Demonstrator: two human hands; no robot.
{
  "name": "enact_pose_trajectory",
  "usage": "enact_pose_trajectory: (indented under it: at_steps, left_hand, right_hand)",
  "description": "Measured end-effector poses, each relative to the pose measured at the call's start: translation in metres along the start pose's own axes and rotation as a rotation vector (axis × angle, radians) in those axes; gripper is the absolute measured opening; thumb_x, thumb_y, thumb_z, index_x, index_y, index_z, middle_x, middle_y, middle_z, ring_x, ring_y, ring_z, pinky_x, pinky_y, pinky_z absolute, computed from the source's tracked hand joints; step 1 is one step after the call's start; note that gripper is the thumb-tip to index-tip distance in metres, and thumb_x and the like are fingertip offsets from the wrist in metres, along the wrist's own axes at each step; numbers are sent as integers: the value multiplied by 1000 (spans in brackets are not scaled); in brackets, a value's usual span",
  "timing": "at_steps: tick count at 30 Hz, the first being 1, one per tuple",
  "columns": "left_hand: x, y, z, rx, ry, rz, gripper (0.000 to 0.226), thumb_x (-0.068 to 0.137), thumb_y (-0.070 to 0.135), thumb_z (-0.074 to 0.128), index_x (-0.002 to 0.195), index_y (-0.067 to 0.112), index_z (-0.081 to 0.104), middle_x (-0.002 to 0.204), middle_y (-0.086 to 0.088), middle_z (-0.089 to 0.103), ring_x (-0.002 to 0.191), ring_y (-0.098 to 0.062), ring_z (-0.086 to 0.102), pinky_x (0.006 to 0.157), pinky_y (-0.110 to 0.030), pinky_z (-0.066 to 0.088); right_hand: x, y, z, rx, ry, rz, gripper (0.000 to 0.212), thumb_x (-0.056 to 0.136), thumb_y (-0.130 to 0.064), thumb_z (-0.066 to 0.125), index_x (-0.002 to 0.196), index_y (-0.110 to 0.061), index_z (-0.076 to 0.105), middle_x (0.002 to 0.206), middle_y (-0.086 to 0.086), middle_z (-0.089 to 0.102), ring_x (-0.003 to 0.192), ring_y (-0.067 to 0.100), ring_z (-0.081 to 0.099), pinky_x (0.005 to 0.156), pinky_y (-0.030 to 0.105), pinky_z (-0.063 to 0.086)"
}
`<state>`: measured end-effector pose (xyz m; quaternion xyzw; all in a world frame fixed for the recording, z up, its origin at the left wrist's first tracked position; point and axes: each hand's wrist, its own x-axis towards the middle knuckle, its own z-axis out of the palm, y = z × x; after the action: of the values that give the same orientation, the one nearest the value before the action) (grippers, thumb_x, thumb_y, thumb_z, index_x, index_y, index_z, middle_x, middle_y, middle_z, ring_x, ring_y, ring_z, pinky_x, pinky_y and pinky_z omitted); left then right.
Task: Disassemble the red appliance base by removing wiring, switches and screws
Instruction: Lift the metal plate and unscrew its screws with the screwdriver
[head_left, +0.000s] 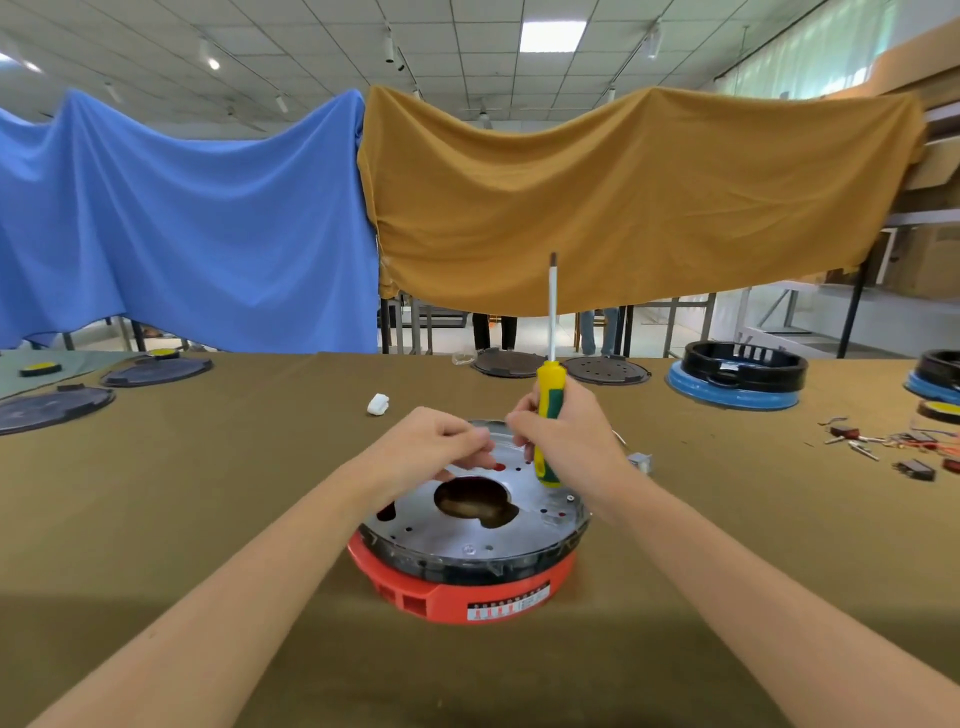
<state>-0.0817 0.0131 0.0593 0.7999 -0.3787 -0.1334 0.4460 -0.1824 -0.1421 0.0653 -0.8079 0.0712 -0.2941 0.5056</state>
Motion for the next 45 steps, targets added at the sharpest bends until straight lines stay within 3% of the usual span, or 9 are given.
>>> enact_pose_trajectory:
  at_steps: [4,9,14,17,23,28,32,40,45]
  left_hand:
    - [4,-14,-9,892,152,29,42,95,36,56,137,32,50,139,2,49,130,-20,42,104,-43,40]
    - [5,-29,-34,639,133,-275,59,93,20,52,149,20,33,143,-10,45,119,-28,52,92,-36,44]
    - [6,-39,-42,317,162,-425,7,83,8,53,88,10,58,86,-10,58,71,-23,51,63,-31,41]
    - [1,-46,-41,165,195,-515,5,80,6,54,80,8,59,78,-14,63,66,-28,58,58,-30,47]
    - [2,-48,-43,90,253,-543,9,79,2,56,72,8,54,74,-13,60,64,-28,57,53,-29,48]
    - [2,-44,-47,76,291,-554,7,78,-2,58,77,6,57,79,-16,63,64,-29,59,50,-28,49]
    - [-3,-39,-54,55,342,-555,14,76,-8,53,69,4,52,56,-10,54,44,-23,50,41,-23,44]
    - [-25,-35,-83,155,99,-722,22,87,-5,45,108,-8,53,92,-24,64,61,-30,73,50,-32,57]
    - [-34,-33,-101,214,-142,-796,30,91,26,68,107,4,57,101,-19,71,78,-28,75,57,-32,58]
  right_hand:
    - [13,27,-44,-139,55,160,16,86,-1,61,81,-10,49,68,10,62,54,15,57,62,36,52]
    - [9,86,-86,-428,5,406,15,84,2,63,78,-8,53,64,11,61,59,24,58,65,38,54]
    - [6,108,-90,-504,11,433,11,83,1,65,81,-7,58,68,14,66,58,25,62,65,40,59]
    - [8,107,-91,-506,-30,461,11,82,2,68,82,-5,60,75,18,69,61,26,64,67,40,60]
    - [6,88,-96,-123,146,513,9,88,-3,63,87,-2,54,72,16,58,56,23,53,54,32,50]
    - [-7,51,-72,139,-218,670,35,87,-25,75,111,-4,62,101,22,68,73,32,69,57,34,57]
    - [-7,41,-48,127,-234,614,23,84,-4,75,101,3,61,97,26,73,74,34,73,63,42,62]
    - [37,43,-21,84,-109,486,27,82,1,74,80,-4,48,62,10,54,33,10,53,36,18,43]
    - [46,52,-13,103,-161,519,28,84,-11,77,93,-2,52,82,15,60,56,19,59,42,22,49]
